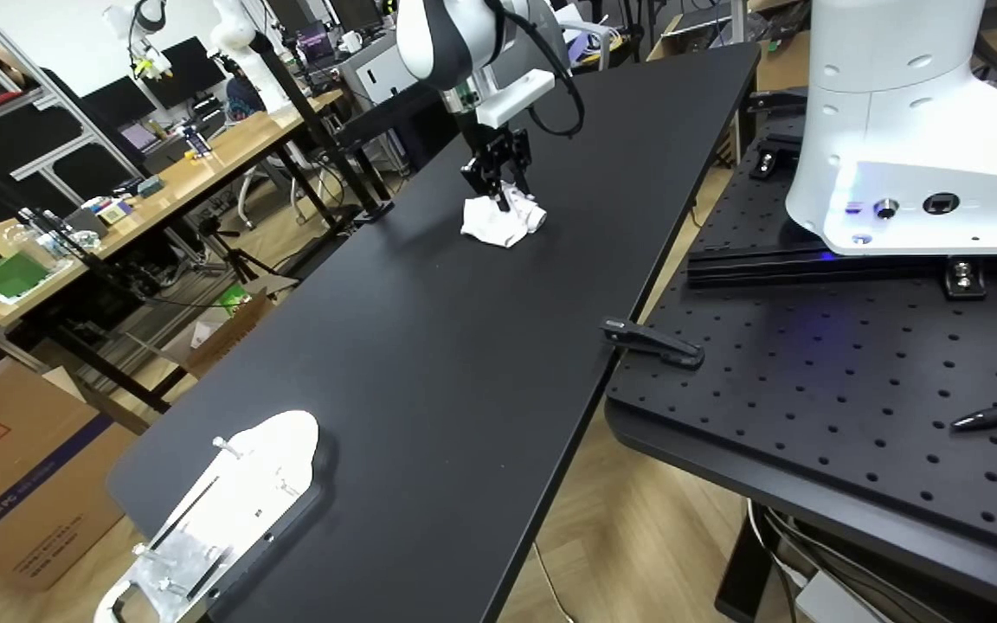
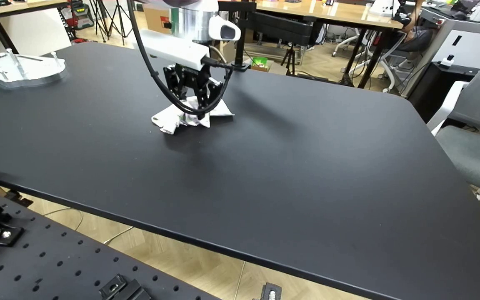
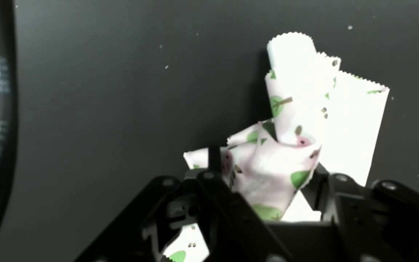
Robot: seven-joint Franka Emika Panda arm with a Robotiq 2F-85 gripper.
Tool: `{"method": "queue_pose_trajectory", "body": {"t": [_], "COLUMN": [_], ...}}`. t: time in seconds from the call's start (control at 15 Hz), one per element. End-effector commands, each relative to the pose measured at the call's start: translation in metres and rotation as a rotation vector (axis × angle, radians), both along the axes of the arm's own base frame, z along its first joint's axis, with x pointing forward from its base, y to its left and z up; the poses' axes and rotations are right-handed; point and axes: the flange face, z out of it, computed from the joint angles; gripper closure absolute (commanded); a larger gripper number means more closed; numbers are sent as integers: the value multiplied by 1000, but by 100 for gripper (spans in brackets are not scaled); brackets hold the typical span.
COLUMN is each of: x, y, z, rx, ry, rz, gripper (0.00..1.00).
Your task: Hang the white cloth on the extended black object, take it down, and hang it again
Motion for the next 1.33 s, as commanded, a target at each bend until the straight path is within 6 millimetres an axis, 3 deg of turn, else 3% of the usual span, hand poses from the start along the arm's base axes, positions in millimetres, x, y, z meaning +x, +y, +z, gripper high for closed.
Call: {"method": "queue_pose_trajectory", "body": {"t": [0.0,0.27,0.47,0.73,1.27], "x": [10,22,37,70,138], "y": [-2,1,8,25,67], "z": [8,22,48,104,242], "rx": [2,-4,-15,-48,-70], "ry": [-10,-39,-78,-150,-310], "rz": [-2,8,27,79,155], "gripper": [75,100,100,99,99]}}
